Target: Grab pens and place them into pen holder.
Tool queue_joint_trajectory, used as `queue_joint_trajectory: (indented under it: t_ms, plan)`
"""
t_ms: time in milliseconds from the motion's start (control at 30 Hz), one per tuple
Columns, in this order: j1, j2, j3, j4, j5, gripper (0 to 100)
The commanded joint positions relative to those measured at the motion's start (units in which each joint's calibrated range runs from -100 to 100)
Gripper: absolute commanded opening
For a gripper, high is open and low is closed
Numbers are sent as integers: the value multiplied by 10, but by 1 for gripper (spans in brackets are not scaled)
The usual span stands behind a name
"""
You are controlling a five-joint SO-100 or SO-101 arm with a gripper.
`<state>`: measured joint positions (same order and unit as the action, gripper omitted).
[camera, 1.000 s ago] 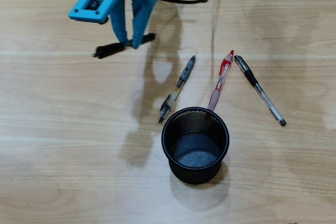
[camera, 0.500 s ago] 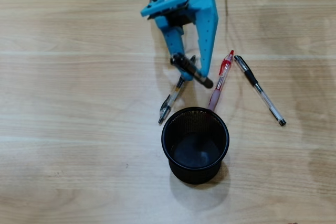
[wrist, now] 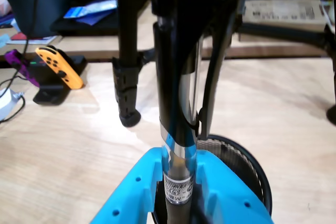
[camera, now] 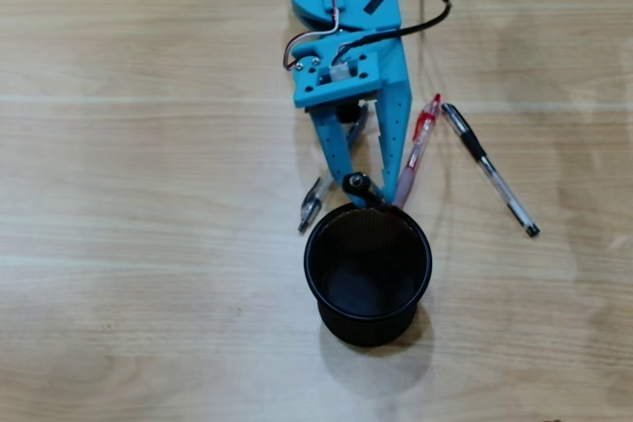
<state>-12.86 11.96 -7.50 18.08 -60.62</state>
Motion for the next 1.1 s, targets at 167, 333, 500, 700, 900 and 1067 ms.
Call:
queue_joint_trajectory:
  t_ms: [167,333,500,700,900,1067]
  plan:
    - [14,19,-67,-12,27,2]
    - [15,49,-68,-13,27,2]
    - [21,80,-70,-13,27,2]
    - [24,118,-46,-95,26,2]
    - [24,134,-10,-172,25,3]
    - [24,131,-2,-181,25,4]
